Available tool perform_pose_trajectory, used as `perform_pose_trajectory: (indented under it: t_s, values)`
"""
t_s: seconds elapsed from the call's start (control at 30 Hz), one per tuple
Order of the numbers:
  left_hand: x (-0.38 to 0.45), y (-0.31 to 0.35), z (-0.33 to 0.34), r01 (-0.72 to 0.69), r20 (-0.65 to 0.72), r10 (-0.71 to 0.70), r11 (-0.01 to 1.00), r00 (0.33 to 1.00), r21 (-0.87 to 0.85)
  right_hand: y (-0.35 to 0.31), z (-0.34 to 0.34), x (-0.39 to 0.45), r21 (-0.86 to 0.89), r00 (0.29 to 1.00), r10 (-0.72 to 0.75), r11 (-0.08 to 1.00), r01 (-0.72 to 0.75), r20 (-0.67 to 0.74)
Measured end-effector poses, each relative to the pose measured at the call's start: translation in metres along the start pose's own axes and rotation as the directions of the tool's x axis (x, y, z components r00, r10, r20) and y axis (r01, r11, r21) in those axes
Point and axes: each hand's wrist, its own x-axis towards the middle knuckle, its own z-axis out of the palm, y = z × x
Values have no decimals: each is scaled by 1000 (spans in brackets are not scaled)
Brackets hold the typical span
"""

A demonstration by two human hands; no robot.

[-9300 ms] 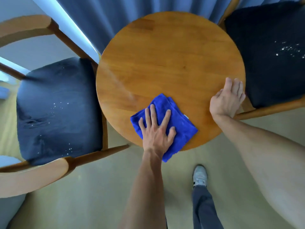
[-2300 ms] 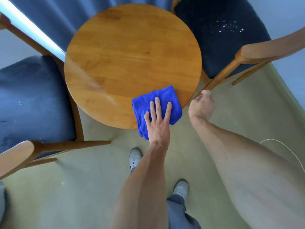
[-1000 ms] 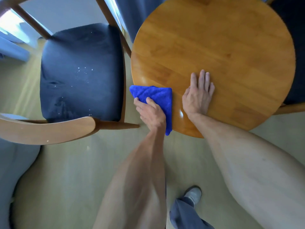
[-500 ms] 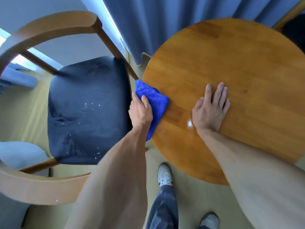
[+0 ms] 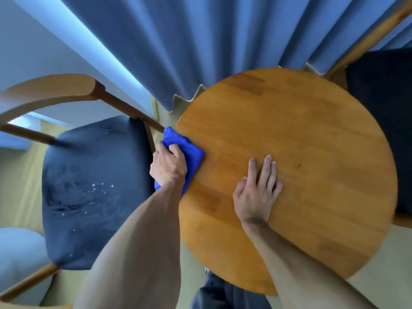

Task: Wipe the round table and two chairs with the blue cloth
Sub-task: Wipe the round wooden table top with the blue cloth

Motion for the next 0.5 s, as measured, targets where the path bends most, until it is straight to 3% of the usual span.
perform_pose_trajectory:
  t_s: [0.13,0.2,0.33,0.43,0.5]
  values:
    - [16,21,2,-48,9,48,999,999,14,5,-7,60,2,989,-142,990,142,37]
    - [25,35,3,-76,12,75,997,997,22,4,-12,105,4,993,-119,993,119,24]
    - [44,74,10,-203,31,201,977,979,62,9,-20,180,59,989,136,989,-132,-63]
    - [52,113,19,-304,70,297,945,952,125,21,-28,210,178,922,373,919,-351,-107]
    - [52,141,29,-374,96,363,913,927,160,31,-33,219,207,899,421,896,-392,-122]
